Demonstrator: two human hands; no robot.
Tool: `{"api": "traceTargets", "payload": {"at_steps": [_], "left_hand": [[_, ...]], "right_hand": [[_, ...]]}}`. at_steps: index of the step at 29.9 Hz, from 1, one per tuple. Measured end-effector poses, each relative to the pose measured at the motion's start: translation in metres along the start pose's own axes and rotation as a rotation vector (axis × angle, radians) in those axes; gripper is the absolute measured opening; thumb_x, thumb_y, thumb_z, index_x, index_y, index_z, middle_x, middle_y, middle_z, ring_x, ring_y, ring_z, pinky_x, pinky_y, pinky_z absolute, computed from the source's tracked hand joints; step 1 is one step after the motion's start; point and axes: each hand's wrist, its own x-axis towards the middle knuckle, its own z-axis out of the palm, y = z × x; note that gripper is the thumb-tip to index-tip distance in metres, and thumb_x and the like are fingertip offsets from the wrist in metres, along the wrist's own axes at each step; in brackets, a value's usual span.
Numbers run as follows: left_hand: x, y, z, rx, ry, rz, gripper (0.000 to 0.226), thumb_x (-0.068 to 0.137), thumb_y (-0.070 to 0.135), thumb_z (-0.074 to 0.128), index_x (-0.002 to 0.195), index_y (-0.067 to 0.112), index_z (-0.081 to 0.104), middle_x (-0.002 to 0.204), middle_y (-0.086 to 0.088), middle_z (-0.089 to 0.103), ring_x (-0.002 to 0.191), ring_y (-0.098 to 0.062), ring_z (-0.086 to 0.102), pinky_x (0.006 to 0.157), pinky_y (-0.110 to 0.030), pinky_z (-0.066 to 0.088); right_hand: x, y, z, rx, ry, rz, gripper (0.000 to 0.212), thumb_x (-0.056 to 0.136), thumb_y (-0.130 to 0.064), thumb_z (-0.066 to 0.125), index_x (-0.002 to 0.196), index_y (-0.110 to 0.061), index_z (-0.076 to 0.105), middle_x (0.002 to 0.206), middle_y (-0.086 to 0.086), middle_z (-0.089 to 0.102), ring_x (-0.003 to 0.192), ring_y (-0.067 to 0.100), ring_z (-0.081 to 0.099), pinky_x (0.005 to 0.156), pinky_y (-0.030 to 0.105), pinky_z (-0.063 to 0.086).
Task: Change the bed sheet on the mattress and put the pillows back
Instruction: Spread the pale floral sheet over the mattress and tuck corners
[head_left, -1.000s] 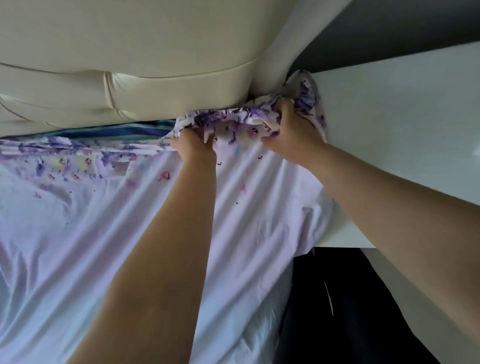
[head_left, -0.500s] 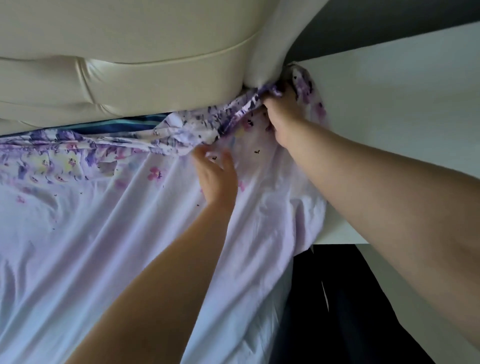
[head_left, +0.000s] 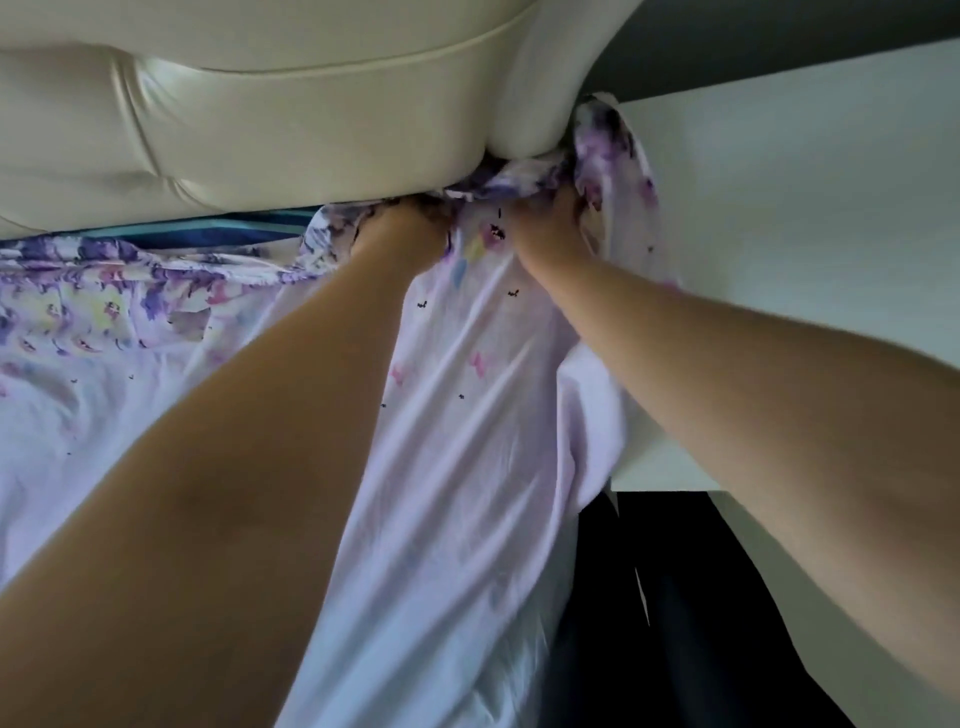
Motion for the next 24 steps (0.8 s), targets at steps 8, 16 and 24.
{"api": "traceTargets", "payload": {"at_steps": [8,16,24], "left_hand": [[-0.094,0.001,0.078,0.106,0.47,0.367,0.05,0.084,0.026,0.059,0.133,0.023,0.049,0.147,-0.007,0.039,0.135,-0.033,0.037,0.105,-0.055,0.035],[-0.195,-0.024,0.178,-0.237,0.315,-0.132,0.064,0.088,0.047,0.047,0.144,0.027,0.024,0.155,-0.007,0.024,0.141,-0.029,0.026,0.113,-0.051,0.026],[-0.248,-0.029,0.227,-0.284,0.261,-0.061,0.061,0.085,0.028,0.055,0.143,0.024,0.037,0.154,-0.005,0.03,0.143,-0.027,0.023,0.117,-0.047,0.021]], "right_hand": [[-0.007,0.008,0.005,0.188,-0.187,0.433,0.056,0.097,-0.034,0.041,0.147,-0.013,0.028,0.143,0.012,0.042,0.13,0.027,0.043,0.102,0.031,0.038],[-0.18,0.105,0.003,-0.352,0.054,0.033,0.056,0.093,-0.036,0.04,0.145,-0.014,0.035,0.151,0.012,0.034,0.14,0.025,0.028,0.113,0.033,0.019],[-0.157,0.18,-0.012,0.063,-0.142,0.86,0.052,0.102,-0.038,0.023,0.142,-0.007,0.036,0.143,0.012,0.044,0.129,0.028,0.045,0.107,0.038,0.038]]}}
